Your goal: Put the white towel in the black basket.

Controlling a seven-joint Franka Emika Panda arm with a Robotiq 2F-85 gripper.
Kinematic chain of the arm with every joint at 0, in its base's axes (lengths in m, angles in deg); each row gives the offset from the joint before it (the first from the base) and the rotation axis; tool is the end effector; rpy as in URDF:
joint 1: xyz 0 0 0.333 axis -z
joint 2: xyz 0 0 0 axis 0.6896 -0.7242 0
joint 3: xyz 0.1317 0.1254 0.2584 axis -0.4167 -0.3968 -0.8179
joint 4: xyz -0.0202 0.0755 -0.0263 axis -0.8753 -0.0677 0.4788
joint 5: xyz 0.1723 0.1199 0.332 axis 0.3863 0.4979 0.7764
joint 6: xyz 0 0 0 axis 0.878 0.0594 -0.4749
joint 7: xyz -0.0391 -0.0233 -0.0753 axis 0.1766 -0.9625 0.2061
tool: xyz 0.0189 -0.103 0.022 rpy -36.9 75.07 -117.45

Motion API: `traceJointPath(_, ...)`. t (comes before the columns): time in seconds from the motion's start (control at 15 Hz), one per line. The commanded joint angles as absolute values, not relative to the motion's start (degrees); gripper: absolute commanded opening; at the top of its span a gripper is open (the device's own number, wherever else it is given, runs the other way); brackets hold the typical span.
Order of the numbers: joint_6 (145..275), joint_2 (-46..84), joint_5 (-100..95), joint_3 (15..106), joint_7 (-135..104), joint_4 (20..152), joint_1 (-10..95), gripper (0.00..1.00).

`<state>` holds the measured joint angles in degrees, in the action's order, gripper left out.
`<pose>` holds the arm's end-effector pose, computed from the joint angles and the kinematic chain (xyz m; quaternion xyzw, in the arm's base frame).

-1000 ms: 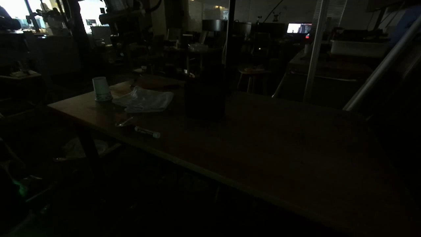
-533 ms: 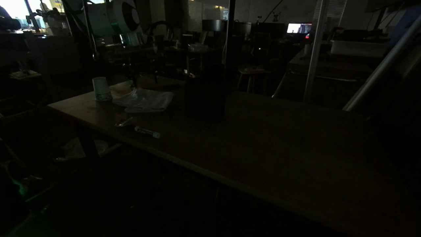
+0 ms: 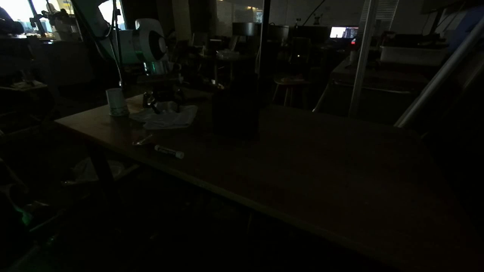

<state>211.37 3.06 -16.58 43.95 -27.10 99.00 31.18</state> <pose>0.5897 0.2591 0.2271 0.9309 0.3624 0.0034 0.0462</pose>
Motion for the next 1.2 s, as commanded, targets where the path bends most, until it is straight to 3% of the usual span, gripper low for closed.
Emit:
traceJointPath(0.0, 212.76, 3.39, -12.92, 43.99, -28.07, 99.99, 30.93, 0.59)
traceJointPath(0.47, 212.38, 9.54, -4.88, 41.21, -29.08, 107.21, 31.86, 0.05)
traceJointPath(0.53, 212.33, 10.59, -3.83, 40.99, -28.95, 108.33, 31.86, 0.01)
traceJointPath(1.13, 209.13, 29.38, -2.70, 42.30, -25.85, 119.46, 31.47, 0.00)
